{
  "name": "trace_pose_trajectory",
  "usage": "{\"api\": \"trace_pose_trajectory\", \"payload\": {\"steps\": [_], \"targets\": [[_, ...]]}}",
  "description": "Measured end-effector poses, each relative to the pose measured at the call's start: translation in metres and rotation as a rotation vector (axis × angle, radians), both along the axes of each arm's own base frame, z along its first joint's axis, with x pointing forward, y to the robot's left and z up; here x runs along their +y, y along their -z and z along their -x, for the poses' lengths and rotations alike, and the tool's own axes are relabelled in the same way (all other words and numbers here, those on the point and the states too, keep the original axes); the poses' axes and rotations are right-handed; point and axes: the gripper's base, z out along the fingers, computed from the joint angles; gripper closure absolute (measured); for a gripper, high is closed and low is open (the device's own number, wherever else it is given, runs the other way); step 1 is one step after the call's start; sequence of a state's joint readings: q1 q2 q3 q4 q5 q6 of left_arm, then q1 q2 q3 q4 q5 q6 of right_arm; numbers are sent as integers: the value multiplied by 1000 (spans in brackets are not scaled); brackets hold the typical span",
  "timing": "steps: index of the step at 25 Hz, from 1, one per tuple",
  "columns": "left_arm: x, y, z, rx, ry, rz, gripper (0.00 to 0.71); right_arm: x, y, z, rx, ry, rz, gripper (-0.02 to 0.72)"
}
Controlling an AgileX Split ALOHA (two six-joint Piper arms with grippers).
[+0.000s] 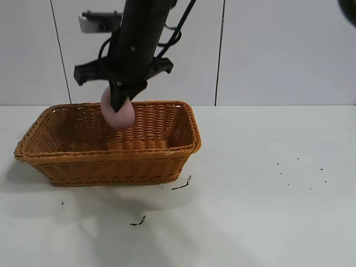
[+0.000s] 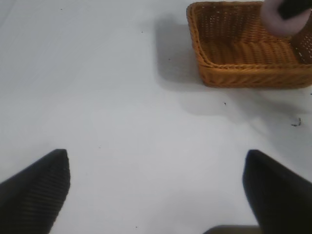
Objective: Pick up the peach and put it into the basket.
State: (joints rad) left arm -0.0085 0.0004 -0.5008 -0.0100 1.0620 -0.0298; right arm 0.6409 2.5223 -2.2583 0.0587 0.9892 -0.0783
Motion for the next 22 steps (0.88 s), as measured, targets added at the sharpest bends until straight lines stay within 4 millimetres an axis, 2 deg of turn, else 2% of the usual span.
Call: {"api": "trace_pose_trajectory", "payload": {"steps": [2,4,6,9,12,15,18,20,22], "targets": [[0,0,0,0,0,0,17,0,-2,0,-3,0,-2,438],[0,0,0,0,0,0,17,0,-5,0,-4,-1,-2,187],[0,0,0,0,0,0,17,-1,-14,1,-14,-1,-7,77],[0,0,0,0,0,0,17,-3,-40,4,-44,-2,-29,25],[0,0,0,0,0,0,17,-9,-80,9,-98,1,-70,15],[0,0,0,0,0,0,17,-24,-119,10,-155,23,-112,15],[0,0,0,0,0,0,17,-53,-140,0,-176,81,-121,15],[0,0,0,0,0,0,17,-80,-141,-13,-161,138,-104,15],[0,0,0,0,0,0,17,-115,-139,-29,-142,213,-83,15]]}}
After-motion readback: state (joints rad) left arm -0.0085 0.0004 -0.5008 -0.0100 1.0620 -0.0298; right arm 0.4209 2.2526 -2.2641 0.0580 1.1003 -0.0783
